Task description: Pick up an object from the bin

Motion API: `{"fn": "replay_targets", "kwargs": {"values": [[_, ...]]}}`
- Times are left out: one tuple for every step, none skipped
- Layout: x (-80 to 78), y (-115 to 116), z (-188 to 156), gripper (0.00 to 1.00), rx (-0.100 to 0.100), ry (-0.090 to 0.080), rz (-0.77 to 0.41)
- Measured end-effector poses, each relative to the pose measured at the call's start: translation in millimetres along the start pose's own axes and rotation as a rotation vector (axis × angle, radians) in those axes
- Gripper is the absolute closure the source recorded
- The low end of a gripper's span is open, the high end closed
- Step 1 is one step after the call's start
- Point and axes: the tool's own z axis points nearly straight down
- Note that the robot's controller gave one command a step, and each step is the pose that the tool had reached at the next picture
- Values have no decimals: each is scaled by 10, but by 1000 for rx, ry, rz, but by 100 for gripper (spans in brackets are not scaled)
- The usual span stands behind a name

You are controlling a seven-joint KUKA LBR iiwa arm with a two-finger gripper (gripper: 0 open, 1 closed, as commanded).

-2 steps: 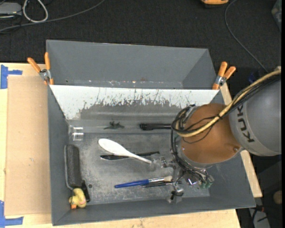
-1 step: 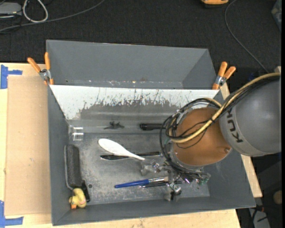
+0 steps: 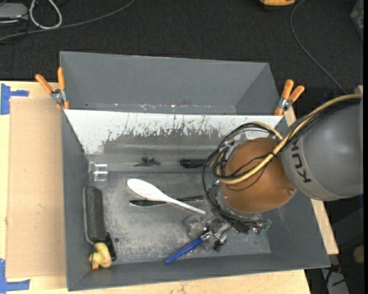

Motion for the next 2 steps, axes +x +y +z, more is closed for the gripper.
{"fn": "replay_targets", "kwargs": {"values": [[3,0,-1,100,-1,1,1],[5,14,-143,100,-3,2,3]]}}
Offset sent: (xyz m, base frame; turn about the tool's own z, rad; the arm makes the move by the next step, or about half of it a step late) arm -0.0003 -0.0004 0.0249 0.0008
